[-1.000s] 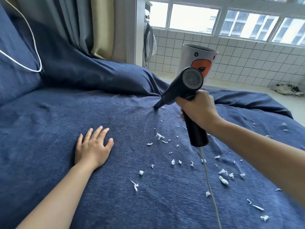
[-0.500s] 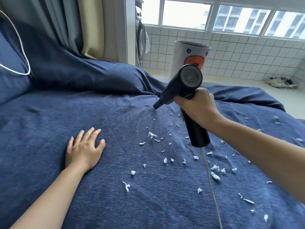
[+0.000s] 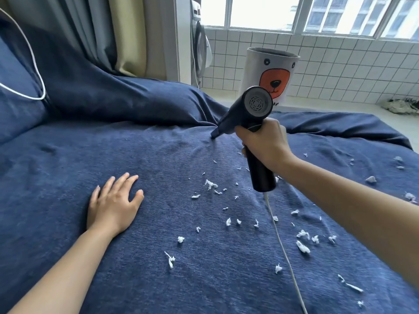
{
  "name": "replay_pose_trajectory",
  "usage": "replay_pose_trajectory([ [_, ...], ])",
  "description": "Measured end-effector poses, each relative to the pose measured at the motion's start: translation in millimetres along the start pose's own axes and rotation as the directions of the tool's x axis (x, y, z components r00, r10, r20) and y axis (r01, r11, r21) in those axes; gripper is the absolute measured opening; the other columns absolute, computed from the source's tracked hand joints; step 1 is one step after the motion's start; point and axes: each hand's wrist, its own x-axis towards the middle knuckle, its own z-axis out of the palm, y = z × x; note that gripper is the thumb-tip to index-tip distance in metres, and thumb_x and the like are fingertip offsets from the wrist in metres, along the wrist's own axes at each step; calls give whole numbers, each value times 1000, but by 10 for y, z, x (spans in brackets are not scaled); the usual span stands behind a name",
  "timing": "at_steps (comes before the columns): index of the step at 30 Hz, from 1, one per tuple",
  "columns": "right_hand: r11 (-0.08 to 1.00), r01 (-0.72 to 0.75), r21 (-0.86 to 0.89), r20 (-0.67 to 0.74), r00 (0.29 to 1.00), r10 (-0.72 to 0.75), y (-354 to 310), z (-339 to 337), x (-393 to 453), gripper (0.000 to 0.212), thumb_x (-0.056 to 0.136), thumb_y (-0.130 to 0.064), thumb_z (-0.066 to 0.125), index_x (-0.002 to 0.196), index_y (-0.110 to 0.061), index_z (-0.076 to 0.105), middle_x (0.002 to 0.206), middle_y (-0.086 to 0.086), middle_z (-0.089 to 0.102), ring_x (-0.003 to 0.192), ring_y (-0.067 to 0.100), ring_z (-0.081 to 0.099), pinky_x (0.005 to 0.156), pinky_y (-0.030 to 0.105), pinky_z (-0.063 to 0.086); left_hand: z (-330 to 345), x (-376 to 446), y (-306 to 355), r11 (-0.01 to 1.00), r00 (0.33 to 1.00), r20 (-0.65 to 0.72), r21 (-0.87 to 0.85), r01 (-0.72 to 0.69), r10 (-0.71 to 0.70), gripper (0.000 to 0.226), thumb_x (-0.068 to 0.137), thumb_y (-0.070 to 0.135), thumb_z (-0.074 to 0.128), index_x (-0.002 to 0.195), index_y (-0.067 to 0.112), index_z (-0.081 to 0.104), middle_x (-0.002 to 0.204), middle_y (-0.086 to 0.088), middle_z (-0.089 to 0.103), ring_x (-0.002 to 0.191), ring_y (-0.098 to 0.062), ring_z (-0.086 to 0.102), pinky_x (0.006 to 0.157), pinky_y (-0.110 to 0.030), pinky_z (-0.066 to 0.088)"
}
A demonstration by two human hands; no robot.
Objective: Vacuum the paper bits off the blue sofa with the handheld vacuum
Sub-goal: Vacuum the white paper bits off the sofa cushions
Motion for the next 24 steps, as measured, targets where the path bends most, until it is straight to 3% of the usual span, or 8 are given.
replay_pose_trajectory([
  [4, 1000, 4, -28, -14, 1000, -4, 37, 28, 25, 28, 81, -29, 71, 58, -21, 58, 52, -4, 62, 52, 16, 68, 52, 19, 50, 9, 12, -8, 1000, 1000, -7, 1, -5, 5, 51, 97, 52, 32, 146, 41, 30, 157, 16, 22, 146, -10, 12, 119, -37, 2],
  [7, 1000, -14, 0, -1, 1000, 14, 50, -113, 2, 25, 81, -25, 71, 61, -12, 61, 55, 1, 61, 51, 22, 69, 50, 26, 54, 1, 4, -1, 1000, 1000, 1, 2, -1, 1, 50, 97, 52, 33, 146, 40, 30, 157, 16, 22, 146, -10, 12, 119, -36, 2],
  [12, 998, -15, -60, 32, 999, 17, -38, -400, -144, 28, 82, -22, 71, 62, -5, 62, 55, 3, 60, 35, -2, 53, 37, 8, 37, -9, -16, 49, 999, 998, 54, 23, 34, -35, 53, 98, 52, 27, 149, 39, 23, 159, 15, 15, 148, -12, 8, 119, -38, 0],
  [14, 998, -20, -63, 62, 998, 24, -85, -494, -239, 27, 83, -21, 71, 67, 0, 66, 56, 7, 61, 34, -2, 51, 35, 8, 34, -18, -58, 92, 998, 996, 69, 22, 53, -54, 54, 98, 51, 27, 150, 38, 21, 159, 14, 13, 148, -13, 7, 119, -39, 0],
  [18, 998, -12, -61, 123, 992, 19, -172, -609, -453, 29, 81, -22, 71, 71, 5, 69, 63, 17, 70, 38, 7, 58, 42, 16, 47, -60, -241, 179, 998, 994, 91, 6, 66, -66, 57, 98, 51, 30, 151, 35, 19, 160, 13, 12, 148, -15, 5, 120, -39, 0],
  [21, 998, -2, -57, 138, 990, 9, -233, -683, -604, 27, 80, -20, 71, 67, 3, 66, 68, 19, 72, 42, 15, 65, 50, 30, 56, -89, -386, 218, 998, 992, 108, 3, 58, -58, 58, 97, 51, 29, 152, 35, 18, 160, 13, 10, 148, -15, 3, 120, -39, 0],
  [24, 999, 8, -41, 175, 984, -1, -290, -766, -749, 26, 80, -18, 72, 59, -6, 63, 67, 19, 71, 48, 23, 69, 53, 35, 59, -116, -544, 262, 998, 989, 133, 10, 67, -68, 58, 98, 52, 27, 152, 35, 15, 160, 14, 6, 149, -15, 1, 120, -39, -1],
])
